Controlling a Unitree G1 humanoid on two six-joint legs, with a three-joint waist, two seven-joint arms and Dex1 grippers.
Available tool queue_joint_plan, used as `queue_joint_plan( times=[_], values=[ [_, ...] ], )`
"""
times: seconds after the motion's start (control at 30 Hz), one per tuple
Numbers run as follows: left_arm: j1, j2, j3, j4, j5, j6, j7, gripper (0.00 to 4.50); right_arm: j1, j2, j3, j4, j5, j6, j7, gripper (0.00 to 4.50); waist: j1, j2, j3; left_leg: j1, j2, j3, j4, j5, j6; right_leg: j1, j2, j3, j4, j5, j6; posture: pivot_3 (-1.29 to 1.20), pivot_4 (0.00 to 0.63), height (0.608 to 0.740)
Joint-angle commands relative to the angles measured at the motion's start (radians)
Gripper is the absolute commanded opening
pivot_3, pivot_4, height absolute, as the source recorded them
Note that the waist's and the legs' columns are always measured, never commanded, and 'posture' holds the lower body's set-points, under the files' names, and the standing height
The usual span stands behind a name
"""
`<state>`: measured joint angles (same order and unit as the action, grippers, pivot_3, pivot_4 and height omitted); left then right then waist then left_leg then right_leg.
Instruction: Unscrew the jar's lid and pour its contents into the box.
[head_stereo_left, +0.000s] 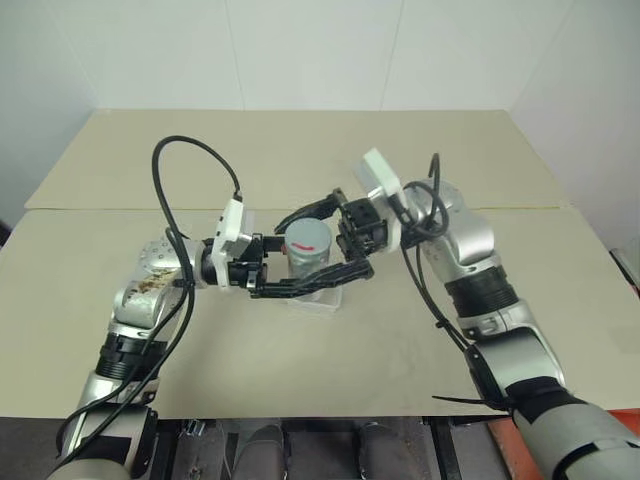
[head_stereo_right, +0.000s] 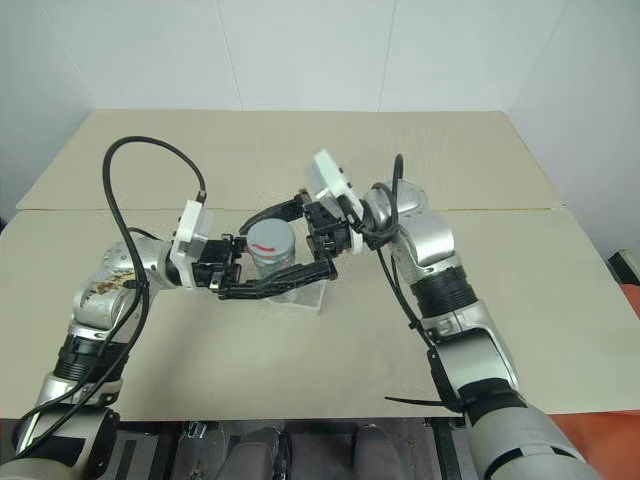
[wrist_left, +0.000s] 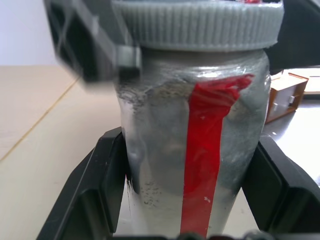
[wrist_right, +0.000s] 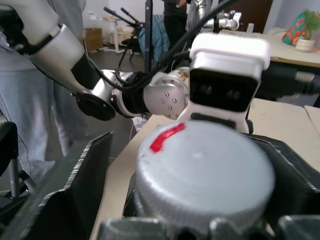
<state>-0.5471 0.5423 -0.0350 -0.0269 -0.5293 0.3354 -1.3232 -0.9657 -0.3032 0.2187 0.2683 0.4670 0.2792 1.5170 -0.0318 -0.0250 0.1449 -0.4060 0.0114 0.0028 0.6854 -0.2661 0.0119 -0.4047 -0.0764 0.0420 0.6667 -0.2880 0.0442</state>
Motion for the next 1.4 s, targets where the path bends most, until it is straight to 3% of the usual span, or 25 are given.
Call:
queue_joint_plan(
  times=[0.03,0.47,0.7,0.83,1.13,1.4],
  values=[
    [0.010,0.003,0.025,-0.022,-0.017,-0.001,0.024,2.90,-0.002,0.003,-0.053,-0.042,0.007,-0.006,-0.069,4.36,0.000,0.000,0.000,0.000,0.000,0.000,0.000,0.000,0.000,0.000,0.000,0.000,0.000,0.000,0.000,0.00,0.150,0.740],
    [0.029,-0.001,0.066,0.066,0.006,-0.032,0.114,2.90,0.084,-0.069,-0.128,-0.211,-0.003,0.062,-0.309,4.36,0.001,0.000,0.000,0.000,0.000,0.000,0.000,0.000,0.000,0.000,0.000,0.000,0.000,0.000,0.000,0.00,0.150,0.740],
    [0.018,-0.069,0.073,0.096,0.094,-0.098,0.298,2.90,0.110,-0.042,-0.123,-0.408,-0.098,0.252,-0.681,4.36,0.005,0.000,0.000,-0.001,0.000,0.000,0.000,0.000,0.000,-0.001,0.000,0.000,0.001,0.000,0.000,0.00,0.150,0.740],
    [0.014,-0.086,0.075,0.108,0.119,-0.125,0.341,2.90,0.122,-0.031,-0.095,-0.502,-0.134,0.367,-0.812,4.36,0.008,0.000,0.000,-0.001,0.000,0.000,0.000,0.000,0.000,-0.001,0.000,0.000,0.001,0.000,0.000,0.00,0.150,0.740],
    [-0.010,-0.093,0.067,0.146,0.134,-0.141,0.359,2.90,0.136,0.033,-0.030,-0.622,-0.140,0.505,-0.949,4.36,0.011,0.000,0.000,-0.001,-0.001,0.000,0.000,0.000,0.000,-0.001,0.000,0.000,0.001,0.000,0.000,0.00,0.150,0.740],
    [-0.023,-0.098,0.064,0.151,0.131,-0.142,0.346,2.90,0.105,0.086,0.011,-0.582,-0.177,0.547,-1.030,4.36,0.010,0.000,0.000,-0.001,-0.002,0.000,0.000,0.000,0.000,-0.001,0.000,0.000,0.001,0.000,0.000,0.00,0.150,0.740]
  ],
)
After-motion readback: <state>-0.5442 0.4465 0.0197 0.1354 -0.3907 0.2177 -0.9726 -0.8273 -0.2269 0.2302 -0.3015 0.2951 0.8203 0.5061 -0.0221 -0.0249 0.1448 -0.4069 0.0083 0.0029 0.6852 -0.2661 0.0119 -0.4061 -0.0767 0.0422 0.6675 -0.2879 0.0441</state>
